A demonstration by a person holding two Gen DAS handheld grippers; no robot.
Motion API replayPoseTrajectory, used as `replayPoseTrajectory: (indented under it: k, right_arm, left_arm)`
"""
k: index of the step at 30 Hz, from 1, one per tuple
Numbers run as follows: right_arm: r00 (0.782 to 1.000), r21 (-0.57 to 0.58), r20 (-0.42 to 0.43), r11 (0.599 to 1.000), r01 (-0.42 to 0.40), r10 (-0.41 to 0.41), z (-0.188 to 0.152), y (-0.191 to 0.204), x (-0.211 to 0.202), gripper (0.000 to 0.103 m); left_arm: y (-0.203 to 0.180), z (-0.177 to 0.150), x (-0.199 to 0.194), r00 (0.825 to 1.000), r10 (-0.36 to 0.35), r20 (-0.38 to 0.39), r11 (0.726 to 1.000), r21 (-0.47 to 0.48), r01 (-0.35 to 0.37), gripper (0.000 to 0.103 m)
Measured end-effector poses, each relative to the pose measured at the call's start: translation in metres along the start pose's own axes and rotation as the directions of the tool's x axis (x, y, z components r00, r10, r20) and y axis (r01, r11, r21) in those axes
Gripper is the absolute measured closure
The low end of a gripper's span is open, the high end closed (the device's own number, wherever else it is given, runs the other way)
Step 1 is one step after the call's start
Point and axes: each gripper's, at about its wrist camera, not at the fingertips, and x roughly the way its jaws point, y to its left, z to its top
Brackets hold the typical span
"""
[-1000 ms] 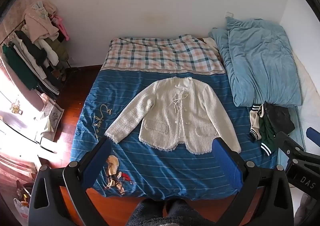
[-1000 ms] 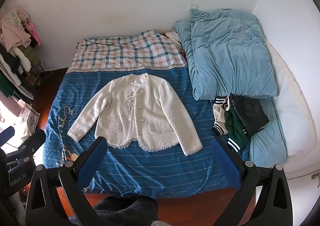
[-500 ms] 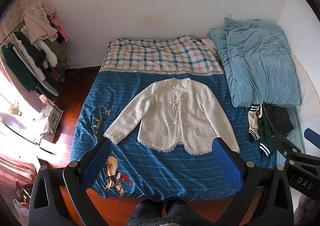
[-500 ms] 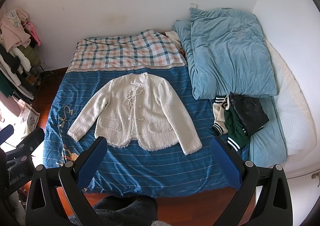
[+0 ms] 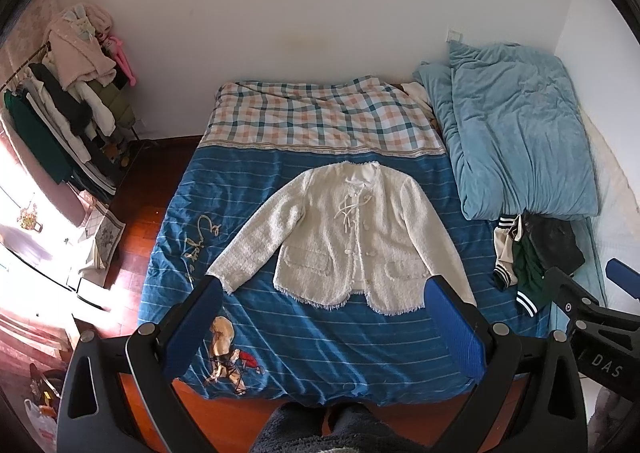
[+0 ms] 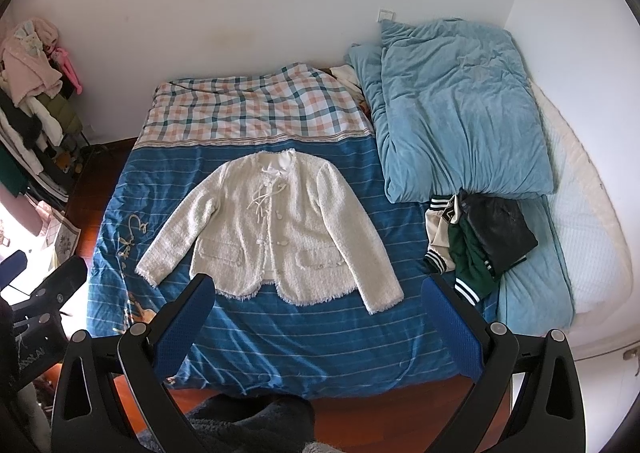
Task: Fold large clothes
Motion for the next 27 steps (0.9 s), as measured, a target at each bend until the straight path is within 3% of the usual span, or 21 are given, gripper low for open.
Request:
replayPoseTrajectory:
  k: [27]
  right_arm:
    - [1.000, -0.001, 0.009, 1.000, 0.001, -0.001, 0.0102, 0.0044, -0.0054, 0.000]
  left_arm:
    - [0.0010, 0.0021, -0.0011, 1.000, 0.000, 0.007, 1.000, 0.000, 0.000, 0.000]
